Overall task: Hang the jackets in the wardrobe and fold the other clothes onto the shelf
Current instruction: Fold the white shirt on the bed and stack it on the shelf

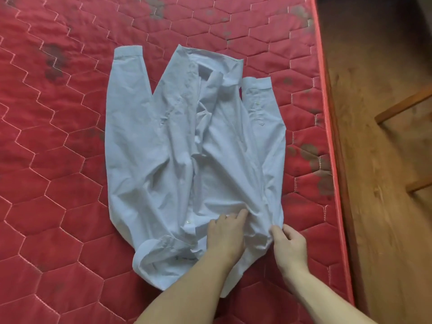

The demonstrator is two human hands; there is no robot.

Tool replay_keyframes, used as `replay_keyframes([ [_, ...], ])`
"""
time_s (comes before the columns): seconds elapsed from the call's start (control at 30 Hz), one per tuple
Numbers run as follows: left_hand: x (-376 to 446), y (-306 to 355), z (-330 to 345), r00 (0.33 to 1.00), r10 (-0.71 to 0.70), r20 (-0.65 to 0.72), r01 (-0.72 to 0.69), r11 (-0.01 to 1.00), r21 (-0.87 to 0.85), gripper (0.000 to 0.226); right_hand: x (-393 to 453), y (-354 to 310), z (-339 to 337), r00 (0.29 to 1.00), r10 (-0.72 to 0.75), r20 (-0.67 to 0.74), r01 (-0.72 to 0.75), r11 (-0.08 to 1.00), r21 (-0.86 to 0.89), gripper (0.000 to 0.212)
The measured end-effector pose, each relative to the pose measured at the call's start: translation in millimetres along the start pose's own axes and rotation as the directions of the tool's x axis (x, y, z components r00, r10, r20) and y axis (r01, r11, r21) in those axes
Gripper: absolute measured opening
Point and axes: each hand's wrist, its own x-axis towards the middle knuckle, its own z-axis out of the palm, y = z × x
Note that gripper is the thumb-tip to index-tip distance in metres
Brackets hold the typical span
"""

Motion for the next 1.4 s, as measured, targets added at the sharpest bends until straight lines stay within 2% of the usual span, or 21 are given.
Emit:
replay_keyframes([
  [0.13,-15,-1,6,0.992,0.057,0.113,-0.052,0.998,-0.045,0.037,9,-2,-8,0.977,0.166,0.136,-0.177,0.981,0.075,0.024],
  [0.23,-19,13,16,0.999,0.023,0.035,-0.020,0.995,-0.093,0.051,43,-14,-5,0.891,0.364,0.270,-0.405,0.907,0.113,0.041],
  [0.27,-18,19,20,1.000,0.004,-0.020,-0.006,0.994,-0.107,0.061,54,-19,-4,0.886,0.362,0.288,-0.409,0.904,0.121,0.037],
  [0.33,-16,33,27,0.992,-0.079,-0.097,0.060,0.980,-0.191,0.083,68,-30,-3,0.936,0.247,0.252,-0.288,0.947,0.144,0.014],
  [0.4,-7,50,33,0.966,-0.191,-0.176,0.143,0.957,-0.250,0.095,74,-34,-10,0.980,0.114,0.165,-0.148,0.967,0.210,0.015],
  [0.47,8,71,38,0.907,-0.256,-0.335,0.155,0.941,-0.302,0.083,77,-27,-29,0.990,-0.001,0.144,-0.031,0.974,0.223,0.028],
  [0.5,13,85,37,0.890,-0.281,-0.359,0.166,0.934,-0.317,0.072,76,-22,-44,0.985,-0.052,0.162,0.022,0.983,0.184,0.033],
  [0.57,24,109,36,0.882,-0.335,-0.333,0.231,0.921,-0.315,0.047,78,-8,-78,0.950,-0.163,0.266,0.142,0.985,0.096,0.038],
  [0.63,26,129,38,0.867,-0.408,-0.286,0.317,0.894,-0.315,0.029,83,5,-113,0.926,-0.159,0.342,0.150,0.987,0.053,0.032],
  [0.67,22,138,39,0.850,-0.444,-0.284,0.342,0.874,-0.344,0.023,87,9,-129,0.911,-0.141,0.388,0.126,0.990,0.064,0.029],
  [0.73,16,158,39,0.855,-0.458,-0.244,0.351,0.857,-0.378,0.017,97,9,-156,0.875,0.004,0.484,-0.046,0.996,0.074,0.026],
  [0.8,6,171,41,0.879,-0.434,-0.198,0.328,0.850,-0.411,0.022,107,9,-167,0.767,0.221,0.602,-0.308,0.950,0.043,0.027],
  [0.87,-7,176,44,0.893,-0.411,-0.185,0.286,0.833,-0.474,0.026,115,8,-169,0.639,0.342,0.689,-0.486,0.874,0.016,0.039],
  [0.9,-13,176,45,0.898,-0.404,-0.171,0.275,0.822,-0.499,0.025,119,5,-167,0.601,0.368,0.709,-0.532,0.847,0.011,0.044],
  [0.97,-18,172,48,0.906,-0.408,-0.113,0.284,0.783,-0.553,0.018,128,-5,-155,0.588,0.381,0.713,-0.545,0.838,0.002,0.046],
  [1.03,-21,164,50,0.909,-0.413,-0.053,0.304,0.746,-0.592,0.018,138,-17,-140,0.619,0.381,0.686,-0.507,0.861,-0.021,0.034],
  [1.1,-20,157,52,0.914,-0.405,-0.019,0.324,0.758,-0.566,0.016,152,-30,-126,0.726,0.335,0.601,-0.383,0.922,-0.052,0.014],
  [1.13,-20,156,52,0.912,-0.409,-0.009,0.342,0.776,-0.530,0.014,161,-37,-122,0.787,0.287,0.546,-0.280,0.955,-0.097,0.013],
  [1.23,-15,159,43,0.891,-0.454,-0.034,0.389,0.798,-0.460,0.016,194,-57,-118,0.910,0.046,0.412,0.082,0.954,-0.288,0.033],
  [1.3,-3,161,33,0.852,-0.514,-0.097,0.403,0.764,-0.504,0.022,220,-77,-114,0.917,-0.098,0.386,0.250,0.897,-0.365,0.022],
  [1.4,22,163,18,0.811,-0.567,-0.144,0.410,0.727,-0.551,0.025,261,-118,-95,0.869,-0.240,0.433,0.427,0.807,-0.408,0.015],
])
